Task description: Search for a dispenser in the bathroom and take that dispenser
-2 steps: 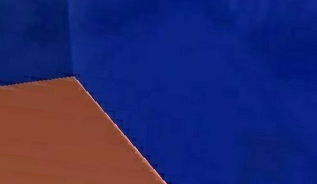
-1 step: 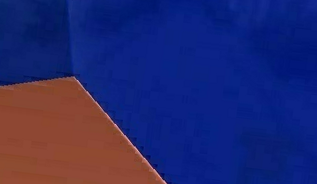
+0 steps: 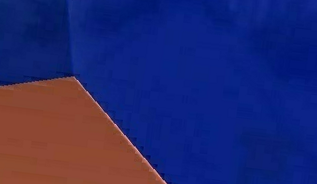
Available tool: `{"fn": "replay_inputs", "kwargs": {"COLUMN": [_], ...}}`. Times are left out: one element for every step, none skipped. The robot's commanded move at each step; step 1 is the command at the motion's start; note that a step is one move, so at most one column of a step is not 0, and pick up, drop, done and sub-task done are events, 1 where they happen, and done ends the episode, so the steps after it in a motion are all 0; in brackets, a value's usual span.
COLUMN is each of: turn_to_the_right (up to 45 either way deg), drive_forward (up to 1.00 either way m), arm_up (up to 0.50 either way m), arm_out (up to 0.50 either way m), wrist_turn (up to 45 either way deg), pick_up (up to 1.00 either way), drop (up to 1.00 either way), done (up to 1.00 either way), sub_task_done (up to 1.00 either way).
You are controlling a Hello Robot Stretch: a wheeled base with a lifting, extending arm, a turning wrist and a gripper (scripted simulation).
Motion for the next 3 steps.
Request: {"fn": "replay_inputs", "kwargs": {"turn_to_the_right": [0.0,0.0,0.0], "drive_forward": [0.0,0.0,0.0], "arm_up": [0.0,0.1,0.0], "arm_out": [0.0,0.0,0.0], "wrist_turn": [0.0,0.0,0.0], "pick_up": [1.0,0.0,0.0], "drop": [0.0,0.0,0.0], "done": [0.0,0.0,1.0], "sub_task_done": [0.0,0.0,0.0]}}
